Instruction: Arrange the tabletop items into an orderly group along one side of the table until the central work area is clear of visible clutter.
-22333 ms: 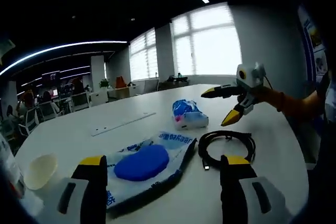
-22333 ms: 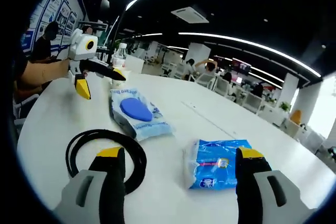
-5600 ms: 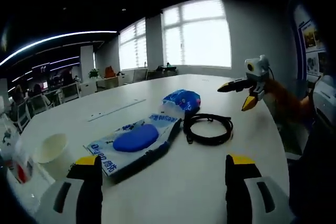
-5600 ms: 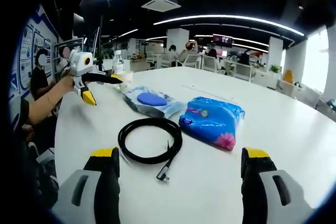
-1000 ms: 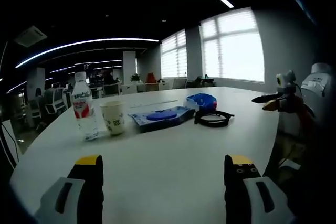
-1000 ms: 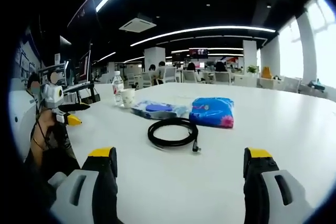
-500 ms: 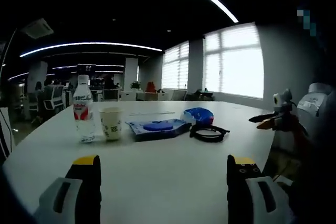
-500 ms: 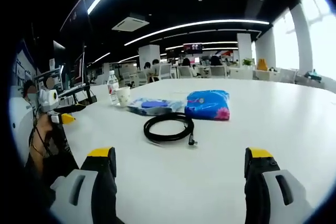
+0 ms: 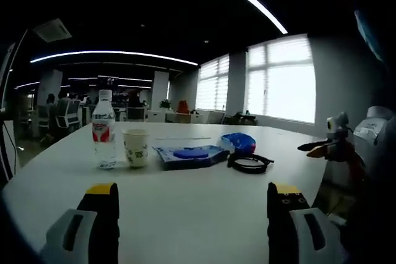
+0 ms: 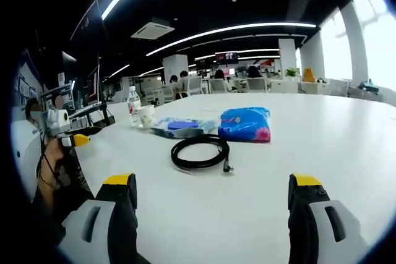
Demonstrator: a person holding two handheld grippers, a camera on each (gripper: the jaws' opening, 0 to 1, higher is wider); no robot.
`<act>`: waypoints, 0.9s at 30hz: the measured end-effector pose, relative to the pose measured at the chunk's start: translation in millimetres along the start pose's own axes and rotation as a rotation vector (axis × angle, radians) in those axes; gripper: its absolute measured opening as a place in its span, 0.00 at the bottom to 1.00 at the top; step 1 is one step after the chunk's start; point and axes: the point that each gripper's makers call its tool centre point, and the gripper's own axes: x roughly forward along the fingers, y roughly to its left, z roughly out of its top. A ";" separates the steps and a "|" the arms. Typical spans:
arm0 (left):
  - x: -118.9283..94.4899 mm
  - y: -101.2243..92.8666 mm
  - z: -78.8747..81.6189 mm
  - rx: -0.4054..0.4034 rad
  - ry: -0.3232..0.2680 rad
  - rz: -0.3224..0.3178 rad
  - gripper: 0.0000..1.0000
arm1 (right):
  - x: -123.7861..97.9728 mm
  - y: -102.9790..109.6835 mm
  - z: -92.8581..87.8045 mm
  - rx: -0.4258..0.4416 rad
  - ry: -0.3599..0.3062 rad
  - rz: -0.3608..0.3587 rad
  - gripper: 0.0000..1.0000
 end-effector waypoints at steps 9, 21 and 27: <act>0.5 1.2 -1.3 0.013 0.002 0.010 1.00 | 2.0 1.5 0.3 -0.021 0.007 0.000 0.98; 1.2 -2.5 -4.3 0.014 0.006 0.001 1.00 | -2.3 5.1 1.4 -0.048 0.018 0.003 0.96; 5.2 -2.4 -7.0 0.019 0.037 0.003 0.99 | -5.6 5.7 7.0 -0.046 -0.010 0.008 0.95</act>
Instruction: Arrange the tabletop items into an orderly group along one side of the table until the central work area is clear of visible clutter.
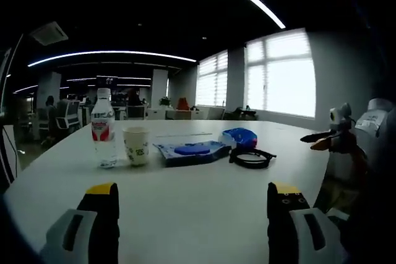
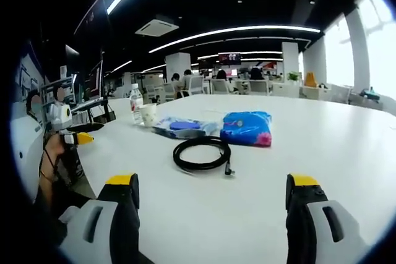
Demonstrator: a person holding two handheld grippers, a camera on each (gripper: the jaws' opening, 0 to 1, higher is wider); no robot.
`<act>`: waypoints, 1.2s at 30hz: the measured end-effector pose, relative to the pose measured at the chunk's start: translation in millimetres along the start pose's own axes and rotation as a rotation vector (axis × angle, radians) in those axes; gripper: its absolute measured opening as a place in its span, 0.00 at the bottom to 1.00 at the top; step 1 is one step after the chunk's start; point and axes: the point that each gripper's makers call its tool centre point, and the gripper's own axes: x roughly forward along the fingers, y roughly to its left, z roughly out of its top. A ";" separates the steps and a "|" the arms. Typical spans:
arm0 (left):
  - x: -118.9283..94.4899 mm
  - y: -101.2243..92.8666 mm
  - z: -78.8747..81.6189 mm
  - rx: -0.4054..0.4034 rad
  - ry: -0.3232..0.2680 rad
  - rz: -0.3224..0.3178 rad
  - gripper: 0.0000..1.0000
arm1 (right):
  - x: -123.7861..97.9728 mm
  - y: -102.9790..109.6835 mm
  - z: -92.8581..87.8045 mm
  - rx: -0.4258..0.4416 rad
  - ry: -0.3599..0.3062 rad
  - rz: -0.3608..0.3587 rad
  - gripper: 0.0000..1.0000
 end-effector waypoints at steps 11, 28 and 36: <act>-3.1 -1.3 9.1 0.023 -0.010 0.003 0.99 | 1.2 -3.2 -3.8 -0.014 0.015 -0.008 0.94; -1.0 -6.6 10.6 0.036 -0.007 -0.004 0.99 | -1.2 -0.3 -3.4 -0.009 0.004 -0.006 0.94; -3.8 -6.6 10.2 0.033 -0.014 -0.003 0.99 | 1.6 -0.3 -4.9 -0.017 0.009 -0.009 0.93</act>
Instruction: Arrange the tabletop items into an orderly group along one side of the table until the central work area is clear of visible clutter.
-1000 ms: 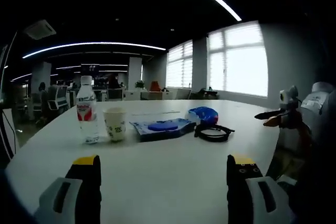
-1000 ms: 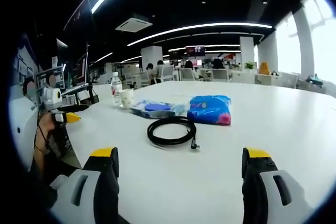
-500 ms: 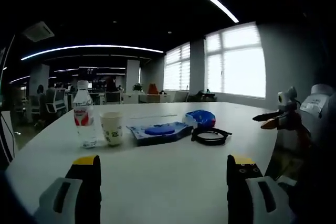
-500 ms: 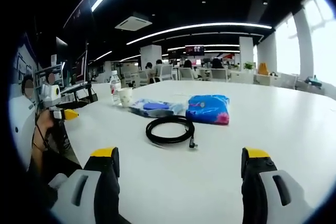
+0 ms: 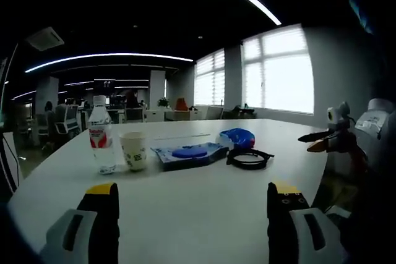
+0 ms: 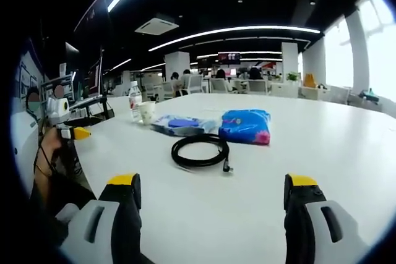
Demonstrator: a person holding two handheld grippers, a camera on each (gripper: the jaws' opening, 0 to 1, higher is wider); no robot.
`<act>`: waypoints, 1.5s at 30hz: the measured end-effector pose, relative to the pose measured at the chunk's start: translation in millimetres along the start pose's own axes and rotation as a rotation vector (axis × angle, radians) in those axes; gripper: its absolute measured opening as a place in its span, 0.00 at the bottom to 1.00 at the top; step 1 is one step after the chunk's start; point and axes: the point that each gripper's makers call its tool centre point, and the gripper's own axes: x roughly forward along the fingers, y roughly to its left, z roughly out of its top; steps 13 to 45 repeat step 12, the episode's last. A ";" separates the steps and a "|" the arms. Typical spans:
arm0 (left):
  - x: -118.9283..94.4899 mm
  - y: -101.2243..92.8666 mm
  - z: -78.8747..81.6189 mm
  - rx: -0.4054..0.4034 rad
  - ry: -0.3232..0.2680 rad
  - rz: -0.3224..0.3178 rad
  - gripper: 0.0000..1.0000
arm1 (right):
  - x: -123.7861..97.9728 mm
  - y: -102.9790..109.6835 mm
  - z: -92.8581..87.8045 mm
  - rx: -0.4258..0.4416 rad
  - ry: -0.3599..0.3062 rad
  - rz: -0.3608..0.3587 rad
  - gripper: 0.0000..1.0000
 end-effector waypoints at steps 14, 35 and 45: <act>-6.9 2.4 -1.0 0.005 -0.009 0.015 0.99 | 2.1 7.3 0.9 -0.015 0.009 0.000 0.93; -6.9 2.4 -1.0 0.005 -0.009 0.015 0.99 | 2.1 7.3 0.9 -0.015 0.009 0.000 0.93; -6.9 2.4 -1.0 0.005 -0.009 0.015 0.99 | 2.1 7.3 0.9 -0.015 0.009 0.000 0.93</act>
